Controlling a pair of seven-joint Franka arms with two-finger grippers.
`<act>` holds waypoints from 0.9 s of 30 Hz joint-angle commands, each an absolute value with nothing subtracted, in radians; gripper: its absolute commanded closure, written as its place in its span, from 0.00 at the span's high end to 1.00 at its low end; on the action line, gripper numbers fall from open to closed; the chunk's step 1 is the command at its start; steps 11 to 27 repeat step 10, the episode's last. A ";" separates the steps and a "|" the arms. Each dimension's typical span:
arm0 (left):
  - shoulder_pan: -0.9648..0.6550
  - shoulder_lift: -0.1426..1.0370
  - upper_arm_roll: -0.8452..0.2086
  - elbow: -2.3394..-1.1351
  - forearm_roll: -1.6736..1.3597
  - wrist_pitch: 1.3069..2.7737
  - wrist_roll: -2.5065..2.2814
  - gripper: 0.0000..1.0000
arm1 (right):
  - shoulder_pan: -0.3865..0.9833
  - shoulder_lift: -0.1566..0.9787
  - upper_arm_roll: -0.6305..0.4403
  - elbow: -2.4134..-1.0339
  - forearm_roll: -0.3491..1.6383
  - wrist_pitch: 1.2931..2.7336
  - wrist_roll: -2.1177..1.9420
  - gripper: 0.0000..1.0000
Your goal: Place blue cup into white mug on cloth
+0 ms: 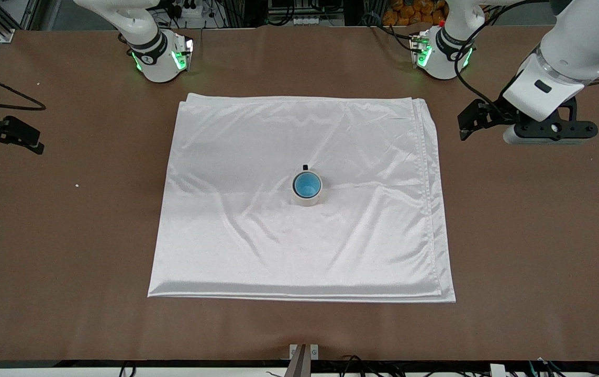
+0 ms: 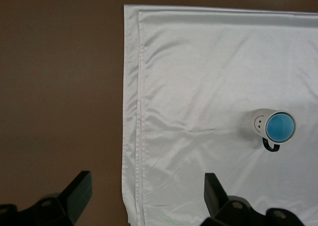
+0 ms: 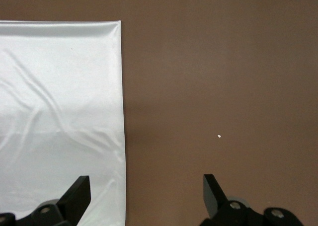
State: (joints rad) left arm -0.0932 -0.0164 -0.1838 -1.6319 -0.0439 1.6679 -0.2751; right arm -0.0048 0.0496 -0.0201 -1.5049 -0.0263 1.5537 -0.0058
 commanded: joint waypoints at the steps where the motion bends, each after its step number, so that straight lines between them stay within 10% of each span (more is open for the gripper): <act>1: -0.083 -0.006 -0.189 -1.614 -0.052 1.646 -0.253 1.00 | -0.006 0.011 -0.021 -1.551 -0.023 1.559 -0.018 1.00; 27: -0.083 -0.003 -0.187 -1.612 -0.052 1.646 -0.261 1.00 | -0.005 -0.008 -0.021 -1.577 -0.023 1.565 -0.018 1.00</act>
